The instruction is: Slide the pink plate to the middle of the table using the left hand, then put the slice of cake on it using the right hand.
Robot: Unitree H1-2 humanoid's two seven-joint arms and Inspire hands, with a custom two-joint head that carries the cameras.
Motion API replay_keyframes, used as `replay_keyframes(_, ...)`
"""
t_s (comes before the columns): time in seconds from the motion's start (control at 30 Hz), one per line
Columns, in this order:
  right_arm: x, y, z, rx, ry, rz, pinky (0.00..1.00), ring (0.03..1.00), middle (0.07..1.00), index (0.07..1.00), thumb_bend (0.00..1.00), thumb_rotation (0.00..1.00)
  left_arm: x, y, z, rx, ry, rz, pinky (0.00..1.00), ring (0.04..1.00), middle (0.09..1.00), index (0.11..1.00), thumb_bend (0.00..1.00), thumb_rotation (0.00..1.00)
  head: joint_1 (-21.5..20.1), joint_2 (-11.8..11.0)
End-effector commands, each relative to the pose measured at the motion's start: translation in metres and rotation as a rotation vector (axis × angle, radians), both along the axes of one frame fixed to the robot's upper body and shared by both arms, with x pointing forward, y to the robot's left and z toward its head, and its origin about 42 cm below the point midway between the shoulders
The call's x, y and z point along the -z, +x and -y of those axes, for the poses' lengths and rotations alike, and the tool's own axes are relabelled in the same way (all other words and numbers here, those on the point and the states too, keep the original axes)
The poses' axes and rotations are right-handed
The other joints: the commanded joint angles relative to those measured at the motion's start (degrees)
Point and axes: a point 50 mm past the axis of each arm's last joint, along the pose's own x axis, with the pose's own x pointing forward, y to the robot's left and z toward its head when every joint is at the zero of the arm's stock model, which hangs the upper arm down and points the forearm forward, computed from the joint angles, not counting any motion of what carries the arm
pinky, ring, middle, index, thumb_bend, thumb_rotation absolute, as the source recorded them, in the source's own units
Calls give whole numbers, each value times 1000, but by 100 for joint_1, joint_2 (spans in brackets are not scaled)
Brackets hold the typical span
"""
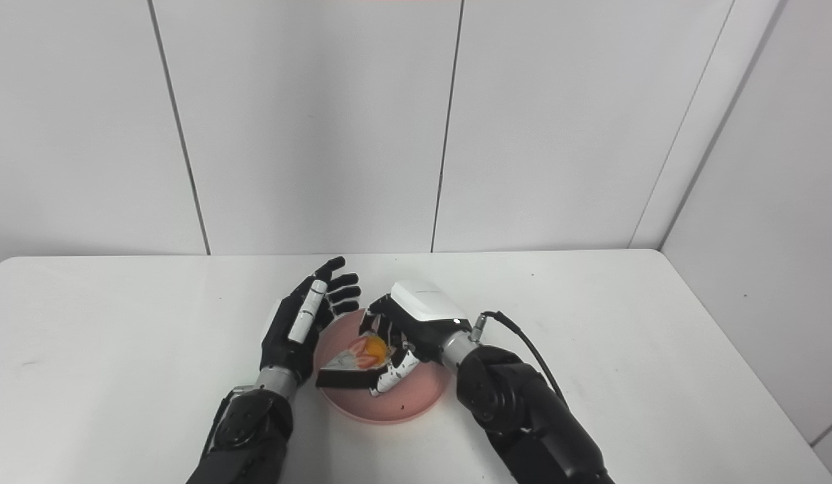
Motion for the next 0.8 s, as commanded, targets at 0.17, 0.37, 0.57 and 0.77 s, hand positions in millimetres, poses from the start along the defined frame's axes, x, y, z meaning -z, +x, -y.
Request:
replay_keyframes(0.17, -27, 7, -2, -24, 5, 108, 396, 498, 487, 494, 531, 0, 46, -24, 2, 8, 16, -166, 678, 697, 708, 757, 652, 694, -4, 0)
replay_keyframes(0.37, -26, 6, -1, -29, -12, 147, 415, 520, 501, 487, 530, 0, 47, -24, 1, 8, 18, -167, 680, 699, 709, 760, 653, 689, -23, -1)
replay_keyframes(0.57, -25, 1, 2, -11, -30, 185, 546, 681, 708, 603, 831, 119, 48, -25, -1, 11, 25, -163, 669, 695, 707, 757, 649, 684, -35, 32)
replay_keyframes(0.77, -25, -5, 7, 10, -37, 210, 803, 849, 835, 714, 991, 259, 49, -27, -4, 12, 26, -159, 650, 692, 706, 747, 626, 674, -55, 64)
